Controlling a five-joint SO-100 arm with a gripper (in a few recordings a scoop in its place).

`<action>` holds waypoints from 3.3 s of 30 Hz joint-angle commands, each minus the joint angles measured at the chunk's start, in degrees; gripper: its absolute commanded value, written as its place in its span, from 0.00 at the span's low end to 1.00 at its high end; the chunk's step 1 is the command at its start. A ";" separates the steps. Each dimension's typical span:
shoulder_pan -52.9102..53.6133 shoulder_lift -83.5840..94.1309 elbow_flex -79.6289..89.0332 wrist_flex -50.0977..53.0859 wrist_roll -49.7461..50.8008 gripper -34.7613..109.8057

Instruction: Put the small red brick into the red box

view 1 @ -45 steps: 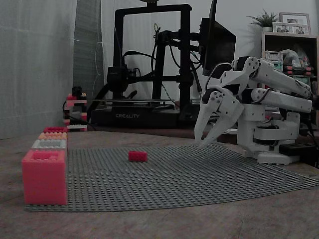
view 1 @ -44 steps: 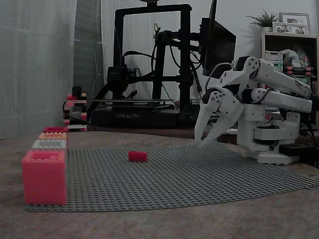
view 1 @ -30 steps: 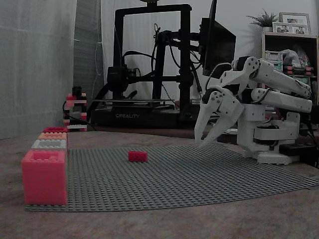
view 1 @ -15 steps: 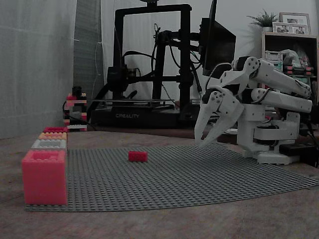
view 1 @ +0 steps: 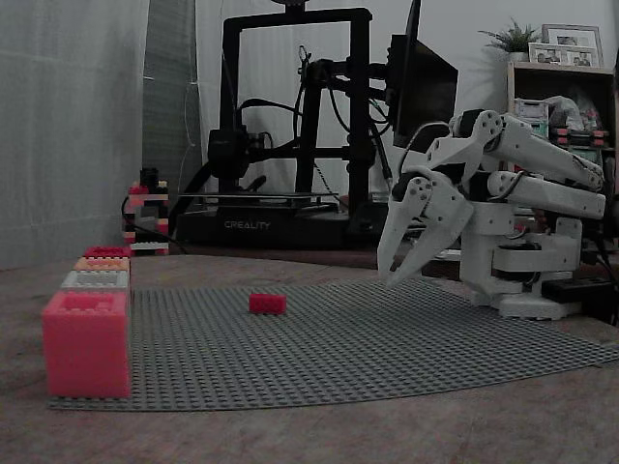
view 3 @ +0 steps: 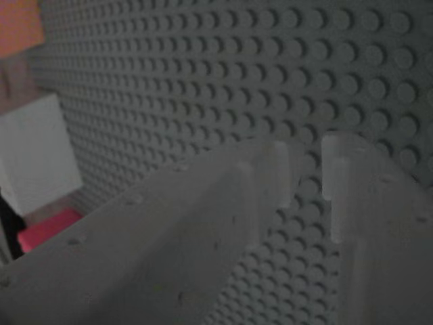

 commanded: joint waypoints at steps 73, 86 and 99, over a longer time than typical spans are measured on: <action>13.62 -99.40 -66.45 -18.11 -63.46 0.41; 13.54 -101.69 -64.07 -22.85 -60.82 0.38; 12.30 -101.69 -61.52 -23.55 -59.94 0.35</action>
